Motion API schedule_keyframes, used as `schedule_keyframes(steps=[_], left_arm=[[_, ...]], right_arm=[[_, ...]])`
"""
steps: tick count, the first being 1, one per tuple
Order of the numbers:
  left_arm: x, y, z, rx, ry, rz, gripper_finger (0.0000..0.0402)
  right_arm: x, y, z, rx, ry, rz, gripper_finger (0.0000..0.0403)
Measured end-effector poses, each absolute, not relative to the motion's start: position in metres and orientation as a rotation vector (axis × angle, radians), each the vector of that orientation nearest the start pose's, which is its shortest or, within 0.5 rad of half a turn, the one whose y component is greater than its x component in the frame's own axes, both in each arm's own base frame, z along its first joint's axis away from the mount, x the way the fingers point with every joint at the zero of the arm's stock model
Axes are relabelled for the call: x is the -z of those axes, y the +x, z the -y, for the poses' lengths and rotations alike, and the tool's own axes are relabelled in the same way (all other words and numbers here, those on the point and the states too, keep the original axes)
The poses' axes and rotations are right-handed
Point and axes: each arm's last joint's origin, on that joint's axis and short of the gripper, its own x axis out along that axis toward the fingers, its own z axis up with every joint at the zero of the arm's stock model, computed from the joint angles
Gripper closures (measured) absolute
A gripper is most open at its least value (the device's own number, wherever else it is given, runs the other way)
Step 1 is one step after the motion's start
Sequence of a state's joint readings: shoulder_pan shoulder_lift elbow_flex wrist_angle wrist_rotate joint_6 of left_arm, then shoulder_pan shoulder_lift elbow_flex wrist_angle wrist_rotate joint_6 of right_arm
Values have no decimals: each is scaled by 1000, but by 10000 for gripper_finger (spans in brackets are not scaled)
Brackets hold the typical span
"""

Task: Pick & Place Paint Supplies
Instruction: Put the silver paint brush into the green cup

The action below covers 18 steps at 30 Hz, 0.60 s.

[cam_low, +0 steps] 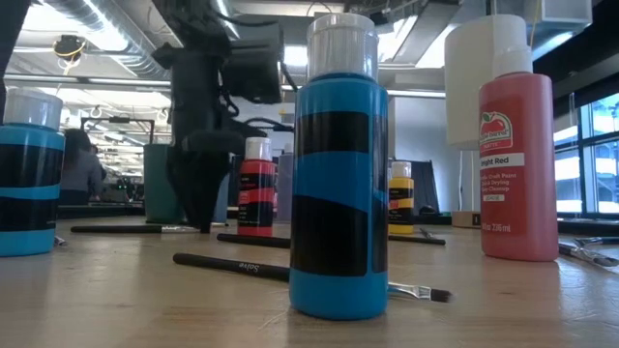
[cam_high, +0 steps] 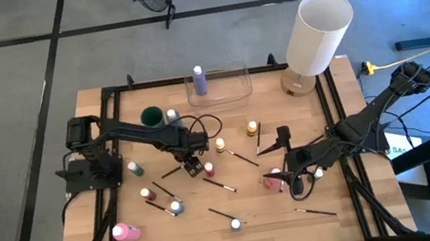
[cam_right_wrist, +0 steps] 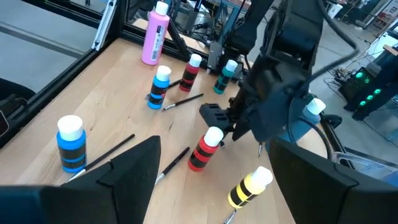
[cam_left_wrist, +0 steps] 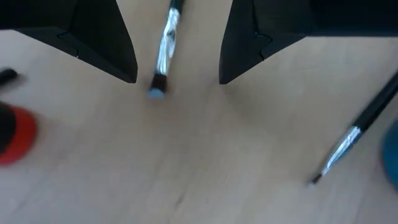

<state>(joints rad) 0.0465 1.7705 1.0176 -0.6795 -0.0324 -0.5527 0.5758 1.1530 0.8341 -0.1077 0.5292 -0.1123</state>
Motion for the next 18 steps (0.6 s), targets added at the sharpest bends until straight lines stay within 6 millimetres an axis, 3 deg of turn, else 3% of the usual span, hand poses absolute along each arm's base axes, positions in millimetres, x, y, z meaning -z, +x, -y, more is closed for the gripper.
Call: schedule_keyframes(steps=[18], left_arm=[[-136,304,-17,-476,-466,-1421,190]], right_arm=[[-286,216,-124,-103,-340,-371,103]])
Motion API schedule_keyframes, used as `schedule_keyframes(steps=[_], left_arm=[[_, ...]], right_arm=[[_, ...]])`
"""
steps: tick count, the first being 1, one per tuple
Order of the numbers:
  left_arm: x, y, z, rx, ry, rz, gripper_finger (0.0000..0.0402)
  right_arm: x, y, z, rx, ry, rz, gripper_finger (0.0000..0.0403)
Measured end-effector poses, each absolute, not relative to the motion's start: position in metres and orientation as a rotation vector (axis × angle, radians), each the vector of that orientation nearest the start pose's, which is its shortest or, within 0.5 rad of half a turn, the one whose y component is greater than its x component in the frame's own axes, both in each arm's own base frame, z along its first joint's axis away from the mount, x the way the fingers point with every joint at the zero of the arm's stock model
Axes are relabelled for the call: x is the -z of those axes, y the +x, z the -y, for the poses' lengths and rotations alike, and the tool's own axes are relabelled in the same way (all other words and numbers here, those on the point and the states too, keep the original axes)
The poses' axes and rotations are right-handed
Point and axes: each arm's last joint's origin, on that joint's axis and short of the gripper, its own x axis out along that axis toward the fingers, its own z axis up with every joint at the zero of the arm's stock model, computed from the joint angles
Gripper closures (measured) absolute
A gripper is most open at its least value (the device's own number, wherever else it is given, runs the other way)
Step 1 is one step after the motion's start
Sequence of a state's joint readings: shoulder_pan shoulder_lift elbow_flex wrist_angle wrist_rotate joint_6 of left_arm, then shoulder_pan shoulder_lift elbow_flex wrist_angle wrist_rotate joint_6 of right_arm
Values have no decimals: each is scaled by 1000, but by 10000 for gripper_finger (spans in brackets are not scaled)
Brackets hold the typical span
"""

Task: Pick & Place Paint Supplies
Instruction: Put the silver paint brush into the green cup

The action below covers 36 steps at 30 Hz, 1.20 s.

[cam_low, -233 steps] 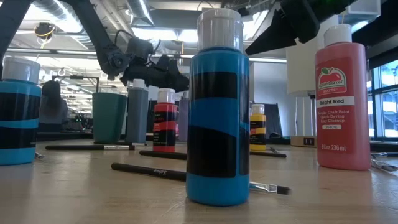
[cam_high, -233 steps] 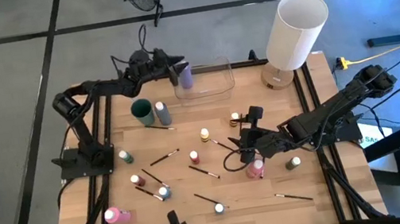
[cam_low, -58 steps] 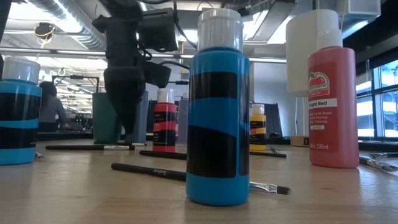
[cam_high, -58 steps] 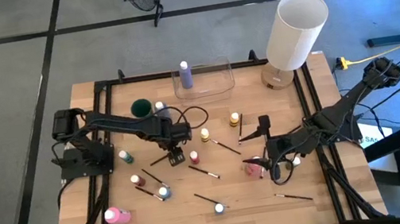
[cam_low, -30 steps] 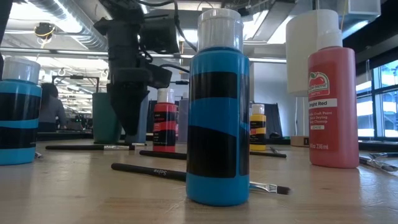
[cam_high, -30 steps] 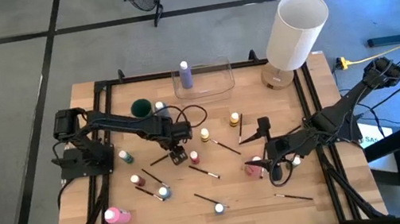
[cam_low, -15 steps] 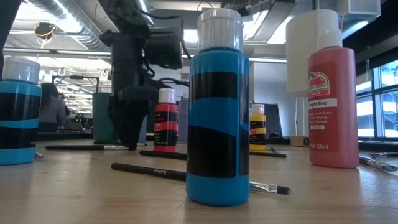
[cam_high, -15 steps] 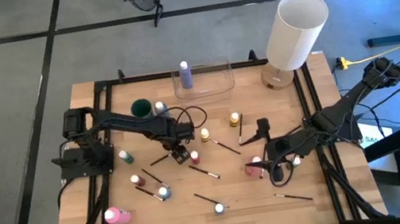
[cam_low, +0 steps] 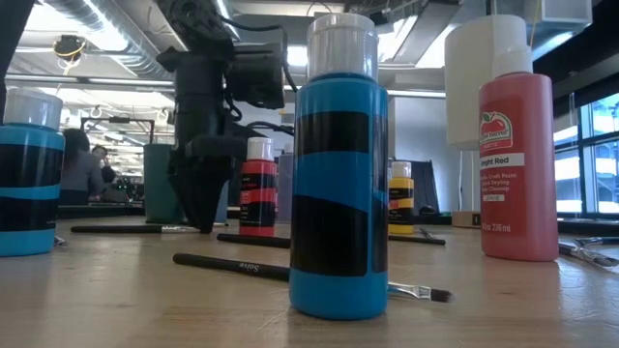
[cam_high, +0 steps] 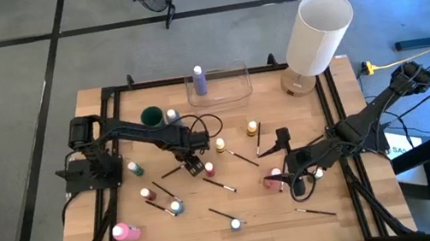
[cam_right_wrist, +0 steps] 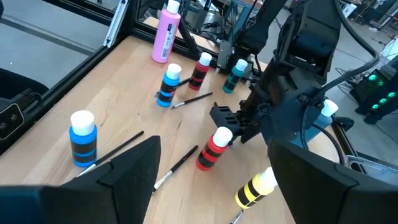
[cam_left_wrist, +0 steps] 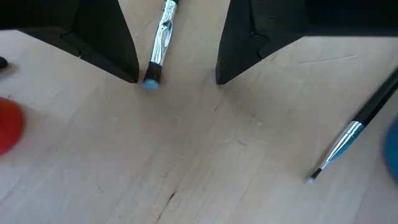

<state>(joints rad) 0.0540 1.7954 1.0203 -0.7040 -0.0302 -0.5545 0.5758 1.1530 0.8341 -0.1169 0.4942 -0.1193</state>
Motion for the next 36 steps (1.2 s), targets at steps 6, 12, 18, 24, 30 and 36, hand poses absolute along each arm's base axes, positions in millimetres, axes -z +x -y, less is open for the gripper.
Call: schedule_keyframes(steps=[6,12,18,24,30,36], left_arm=[[-136,304,-17,-479,-465,-1426,203],[-135,303,-18,-484,-461,-1429,225],[-135,303,-18,-503,-434,-1421,252],[-135,303,-18,-482,-428,-1428,279],[-135,303,-18,-479,-427,-1430,313],[-135,303,-18,-441,-386,-1439,352]], right_arm=[[-286,216,-124,-103,-340,-371,103],[-286,216,-124,-103,-340,-370,102],[-286,216,-124,-103,-340,-370,102],[-286,216,-124,-103,-340,-370,102],[-286,216,-124,-103,-340,-370,102],[-285,216,-124,-103,-343,-375,102]])
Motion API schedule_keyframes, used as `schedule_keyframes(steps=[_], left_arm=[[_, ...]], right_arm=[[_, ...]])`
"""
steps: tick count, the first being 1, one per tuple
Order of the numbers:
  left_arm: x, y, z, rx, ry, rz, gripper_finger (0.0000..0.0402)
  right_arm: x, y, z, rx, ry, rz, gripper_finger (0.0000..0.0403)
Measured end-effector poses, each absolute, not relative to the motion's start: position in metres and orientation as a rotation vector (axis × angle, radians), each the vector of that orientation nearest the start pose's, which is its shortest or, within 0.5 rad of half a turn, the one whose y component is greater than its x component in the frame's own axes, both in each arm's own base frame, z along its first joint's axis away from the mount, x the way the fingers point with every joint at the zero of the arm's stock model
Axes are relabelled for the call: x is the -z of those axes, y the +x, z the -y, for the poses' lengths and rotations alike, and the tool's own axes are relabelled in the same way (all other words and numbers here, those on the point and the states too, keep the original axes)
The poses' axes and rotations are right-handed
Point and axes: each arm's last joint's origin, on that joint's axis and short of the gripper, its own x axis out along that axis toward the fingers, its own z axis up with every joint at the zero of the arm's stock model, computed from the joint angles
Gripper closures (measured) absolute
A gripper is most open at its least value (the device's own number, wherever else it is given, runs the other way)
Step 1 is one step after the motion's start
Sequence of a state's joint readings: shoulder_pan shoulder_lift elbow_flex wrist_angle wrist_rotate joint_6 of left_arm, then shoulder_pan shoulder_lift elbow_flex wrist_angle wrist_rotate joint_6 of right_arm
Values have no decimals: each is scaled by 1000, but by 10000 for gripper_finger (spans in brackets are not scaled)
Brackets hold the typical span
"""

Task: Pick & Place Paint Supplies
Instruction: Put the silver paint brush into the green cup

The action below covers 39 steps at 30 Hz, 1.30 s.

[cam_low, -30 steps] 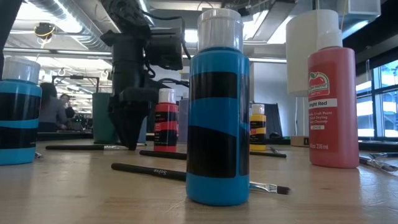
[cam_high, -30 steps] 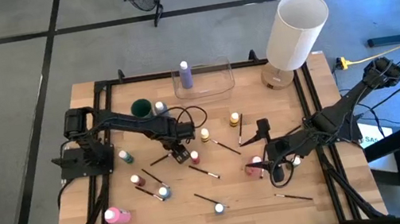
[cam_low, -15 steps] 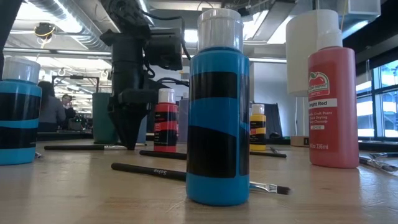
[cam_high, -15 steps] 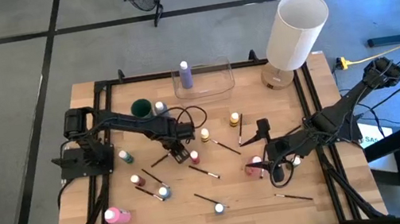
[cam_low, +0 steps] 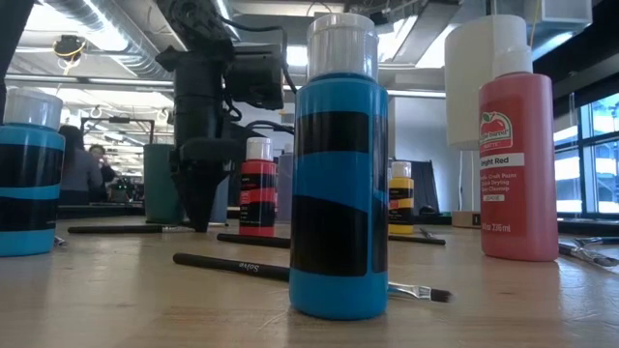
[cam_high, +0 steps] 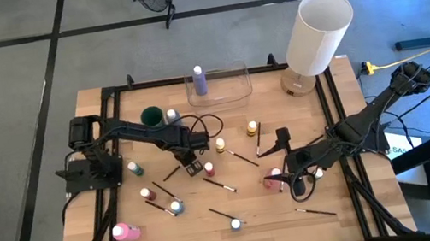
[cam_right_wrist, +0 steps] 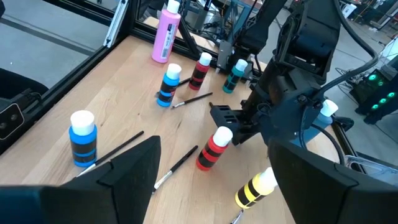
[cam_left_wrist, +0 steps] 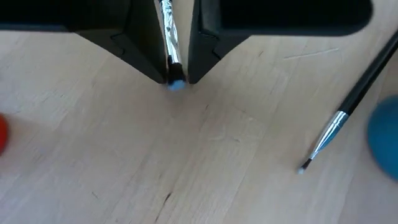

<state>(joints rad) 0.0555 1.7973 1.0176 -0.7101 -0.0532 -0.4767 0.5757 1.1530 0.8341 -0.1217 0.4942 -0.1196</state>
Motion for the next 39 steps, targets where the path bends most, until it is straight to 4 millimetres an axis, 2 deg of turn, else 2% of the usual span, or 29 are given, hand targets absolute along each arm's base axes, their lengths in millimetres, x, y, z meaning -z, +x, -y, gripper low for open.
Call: schedule_keyframes(steps=[6,21,26,29,33,39], left_arm=[[-135,303,-18,-411,-350,-1446,393],[-135,303,-17,-378,-318,-1451,398],[-144,310,-11,-359,-288,-1474,399],[-156,314,-7,-373,-245,-1480,400],[-167,314,-5,-430,-168,-1503,400],[-179,321,-5,-435,-157,-1474,400]], right_arm=[[-284,216,-124,-103,-344,-384,102],[-284,216,-124,-102,-341,-384,103],[-284,216,-124,-102,-342,-385,103],[-284,216,-124,-103,-341,-385,103],[-284,216,-124,-103,-341,-385,103],[-283,215,-123,-104,-346,-395,103]])
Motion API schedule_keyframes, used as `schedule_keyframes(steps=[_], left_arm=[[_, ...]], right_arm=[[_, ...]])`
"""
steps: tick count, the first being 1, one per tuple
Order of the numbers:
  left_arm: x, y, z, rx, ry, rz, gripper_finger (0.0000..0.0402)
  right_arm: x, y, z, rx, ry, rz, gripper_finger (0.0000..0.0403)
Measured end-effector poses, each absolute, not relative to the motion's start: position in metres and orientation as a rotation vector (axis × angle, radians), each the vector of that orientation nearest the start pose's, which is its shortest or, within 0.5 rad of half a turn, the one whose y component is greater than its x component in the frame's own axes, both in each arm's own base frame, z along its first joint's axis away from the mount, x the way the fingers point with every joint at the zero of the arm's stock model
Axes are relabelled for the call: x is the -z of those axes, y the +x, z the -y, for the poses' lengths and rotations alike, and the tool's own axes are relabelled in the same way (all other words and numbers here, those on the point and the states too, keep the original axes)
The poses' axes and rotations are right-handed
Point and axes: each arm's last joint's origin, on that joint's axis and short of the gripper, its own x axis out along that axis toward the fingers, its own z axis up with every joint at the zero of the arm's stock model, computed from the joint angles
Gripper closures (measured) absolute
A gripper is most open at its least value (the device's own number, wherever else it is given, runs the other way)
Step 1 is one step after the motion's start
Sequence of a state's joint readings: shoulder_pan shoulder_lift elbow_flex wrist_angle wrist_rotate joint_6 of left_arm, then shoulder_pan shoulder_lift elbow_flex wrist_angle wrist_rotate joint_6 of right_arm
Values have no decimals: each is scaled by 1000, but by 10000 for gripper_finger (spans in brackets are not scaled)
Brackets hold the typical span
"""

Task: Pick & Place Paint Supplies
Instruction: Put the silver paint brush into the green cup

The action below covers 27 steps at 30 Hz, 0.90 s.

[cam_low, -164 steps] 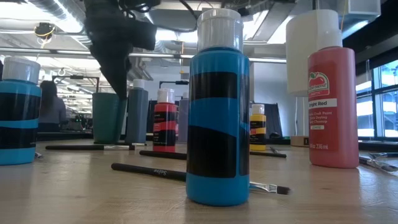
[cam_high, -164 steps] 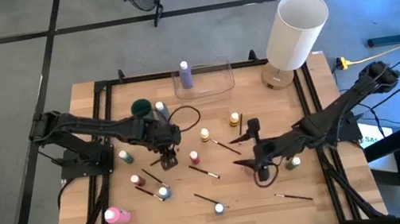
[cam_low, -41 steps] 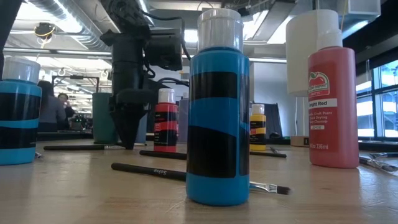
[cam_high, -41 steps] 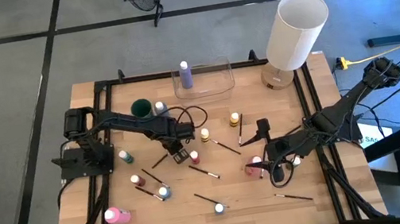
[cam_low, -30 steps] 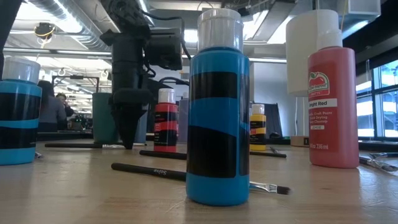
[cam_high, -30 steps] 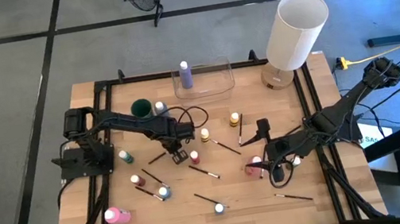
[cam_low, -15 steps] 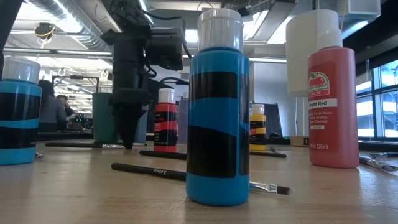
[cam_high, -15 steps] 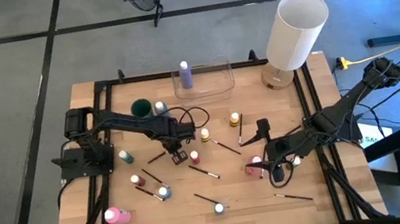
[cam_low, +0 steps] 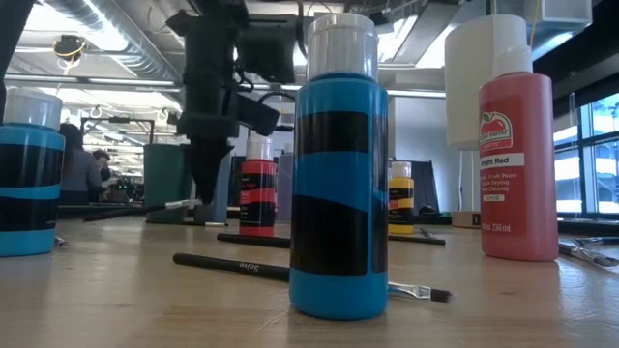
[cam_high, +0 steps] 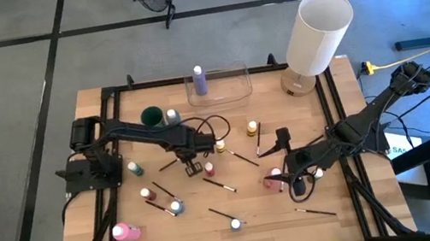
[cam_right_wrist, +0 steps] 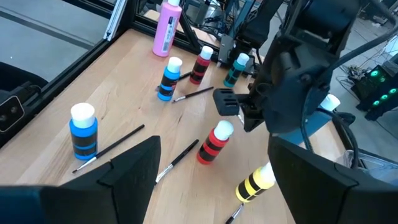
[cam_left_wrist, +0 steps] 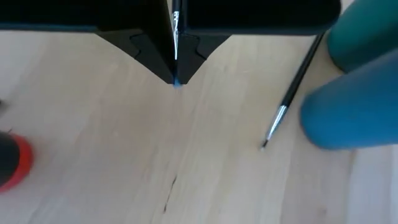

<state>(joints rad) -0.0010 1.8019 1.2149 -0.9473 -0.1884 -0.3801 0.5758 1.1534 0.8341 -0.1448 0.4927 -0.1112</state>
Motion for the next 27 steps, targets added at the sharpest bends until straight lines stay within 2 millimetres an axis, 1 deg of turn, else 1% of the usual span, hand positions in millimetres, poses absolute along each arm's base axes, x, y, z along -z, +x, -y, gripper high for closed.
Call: schedule_keyframes(steps=[5,8,11,16,18,21,24,27], left_arm=[[-196,325,-1,-461,-86,-1464,400],[-213,329,-1,-459,-76,-1441,400],[-233,331,0,-481,-48,-1420,400],[-276,329,6,-516,11,-1352,400],[-297,328,10,-518,36,-1280,400],[-331,324,22,-477,70,-1137,400],[-357,314,31,-456,133,-1031,400],[-380,293,29,-503,193,-942,400]], right_arm=[[-282,215,-123,-102,-345,-411,103],[-282,215,-123,-102,-345,-411,103],[-281,215,-123,-102,-347,-415,103],[-280,214,-122,-101,-348,-429,103],[-280,214,-123,-101,-348,-430,103],[-280,214,-123,-101,-349,-431,103],[-280,214,-123,-101,-349,-431,103],[-280,214,-123,-101,-349,-431,103]])
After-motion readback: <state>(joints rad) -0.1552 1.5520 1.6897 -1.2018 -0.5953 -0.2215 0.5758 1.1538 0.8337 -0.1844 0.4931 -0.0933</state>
